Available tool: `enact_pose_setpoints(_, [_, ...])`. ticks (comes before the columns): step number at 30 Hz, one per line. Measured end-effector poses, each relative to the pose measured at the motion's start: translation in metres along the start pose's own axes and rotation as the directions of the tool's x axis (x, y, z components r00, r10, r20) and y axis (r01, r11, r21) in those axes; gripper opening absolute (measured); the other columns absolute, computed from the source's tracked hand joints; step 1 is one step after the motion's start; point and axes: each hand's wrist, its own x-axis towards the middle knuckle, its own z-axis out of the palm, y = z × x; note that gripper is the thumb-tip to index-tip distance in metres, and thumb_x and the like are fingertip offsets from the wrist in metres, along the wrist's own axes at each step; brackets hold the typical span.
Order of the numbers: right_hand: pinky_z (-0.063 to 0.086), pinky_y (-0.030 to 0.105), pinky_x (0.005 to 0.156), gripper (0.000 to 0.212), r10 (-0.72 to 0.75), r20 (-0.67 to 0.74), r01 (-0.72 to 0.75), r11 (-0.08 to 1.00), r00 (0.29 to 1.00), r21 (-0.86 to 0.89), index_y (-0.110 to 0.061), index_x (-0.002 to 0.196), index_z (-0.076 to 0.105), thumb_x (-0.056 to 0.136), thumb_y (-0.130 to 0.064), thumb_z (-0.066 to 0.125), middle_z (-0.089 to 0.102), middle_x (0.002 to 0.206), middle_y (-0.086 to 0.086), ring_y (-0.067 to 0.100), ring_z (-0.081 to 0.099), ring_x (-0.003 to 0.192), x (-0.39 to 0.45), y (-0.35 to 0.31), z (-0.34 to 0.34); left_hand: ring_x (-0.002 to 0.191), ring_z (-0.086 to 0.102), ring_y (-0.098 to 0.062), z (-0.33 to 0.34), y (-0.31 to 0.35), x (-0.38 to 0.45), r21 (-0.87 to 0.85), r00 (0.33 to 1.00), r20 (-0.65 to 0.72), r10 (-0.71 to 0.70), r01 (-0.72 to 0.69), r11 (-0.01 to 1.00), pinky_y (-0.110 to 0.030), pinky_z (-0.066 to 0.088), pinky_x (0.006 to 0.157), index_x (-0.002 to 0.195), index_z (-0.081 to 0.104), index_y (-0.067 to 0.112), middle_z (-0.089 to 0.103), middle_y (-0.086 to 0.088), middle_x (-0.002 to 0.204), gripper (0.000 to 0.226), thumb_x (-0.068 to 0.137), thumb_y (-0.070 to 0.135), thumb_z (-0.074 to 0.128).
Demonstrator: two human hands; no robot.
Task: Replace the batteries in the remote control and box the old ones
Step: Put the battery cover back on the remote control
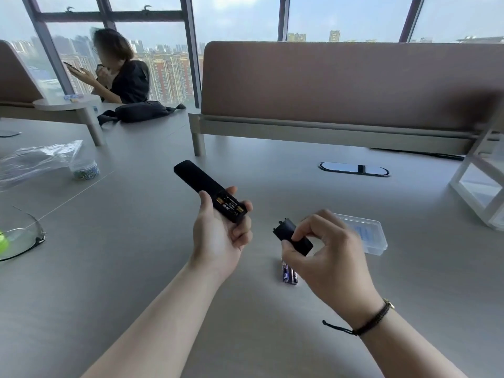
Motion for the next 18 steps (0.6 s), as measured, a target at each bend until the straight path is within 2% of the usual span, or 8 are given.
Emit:
enact_pose_setpoints(2, [0.046, 0.02, 0.064, 0.025, -0.022, -0.04, 0.022, 1.0, 0.999, 0.017, -0.016, 0.064, 0.062, 0.065, -0.006, 0.085, 0.061, 0.077, -0.001, 0.014, 0.061, 0.07, 0.0, 0.001, 0.002, 0.054, 0.022, -0.018, 0.004, -0.005, -0.003, 0.043, 0.998, 0.045, -0.035, 0.033, 0.999, -0.03, 0.011, 0.052, 0.11, 0.055, 0.023, 0.057, -0.009, 0.08, 0.058, 0.093, 0.07, 0.025])
enact_pose_setpoints(4, [0.045, 0.017, 0.065, 0.023, -0.053, -0.041, 0.055, 0.998, 0.998, 0.041, -0.015, 0.066, 0.062, 0.065, -0.007, 0.084, 0.061, 0.08, -0.001, 0.012, 0.061, 0.072, -0.003, 0.0, 0.007, 0.057, 0.02, -0.018, 0.008, -0.012, -0.006, 0.107, 0.993, 0.089, -0.082, 0.072, 0.992, -0.031, 0.011, 0.054, 0.11, 0.055, 0.022, 0.059, -0.01, 0.08, 0.062, 0.089, 0.074, 0.027])
enact_pose_setpoints(7, [0.043, 0.01, 0.067, 0.021, -0.092, -0.025, 0.094, 0.993, 0.995, 0.073, -0.013, 0.068, 0.064, 0.065, -0.006, 0.083, 0.062, 0.084, -0.003, 0.001, 0.058, 0.076, -0.006, -0.001, 0.014, 0.072, 0.038, -0.02, 0.011, -0.022, -0.008, 0.207, 0.975, 0.157, -0.16, 0.126, 0.97, -0.036, 0.012, 0.064, 0.109, 0.059, 0.024, 0.064, -0.007, 0.082, 0.066, 0.081, 0.079, 0.037])
enact_pose_setpoints(9, [0.045, 0.013, 0.065, 0.021, -0.094, -0.024, 0.096, 0.992, 0.995, 0.077, -0.012, 0.069, 0.064, 0.064, -0.005, 0.083, 0.062, 0.087, -0.003, 0.002, 0.058, 0.077, -0.007, 0.0, 0.016, 0.082, 0.048, -0.023, 0.011, -0.026, -0.009, 0.247, 0.962, 0.194, -0.194, 0.144, 0.958, -0.035, 0.023, 0.064, 0.109, 0.061, 0.023, 0.066, -0.006, 0.084, 0.065, 0.083, 0.077, 0.036])
enact_pose_setpoints(12, [0.048, 0.023, 0.063, 0.019, -0.076, -0.031, 0.078, 0.996, 0.997, 0.049, -0.012, 0.071, 0.064, 0.065, -0.008, 0.081, 0.061, 0.088, -0.003, 0.01, 0.057, 0.074, -0.008, 0.002, 0.018, 0.081, 0.058, -0.024, 0.013, -0.027, -0.012, 0.279, 0.945, 0.231, -0.231, 0.163, 0.947, -0.035, 0.033, 0.065, 0.113, 0.059, 0.021, 0.066, -0.003, 0.086, 0.067, 0.088, 0.075, 0.03])
enact_pose_setpoints(18, [0.049, 0.026, 0.062, 0.016, -0.054, -0.044, 0.054, 0.999, 0.998, 0.006, -0.013, 0.072, 0.064, 0.067, -0.012, 0.079, 0.061, 0.09, -0.004, 0.01, 0.058, 0.073, -0.006, 0.002, 0.018, 0.078, 0.068, -0.02, 0.015, -0.024, -0.017, 0.263, 0.917, 0.314, -0.247, 0.166, 0.95, -0.031, 0.044, 0.062, 0.118, 0.055, 0.02, 0.067, -0.004, 0.093, 0.06, 0.087, 0.068, 0.038])
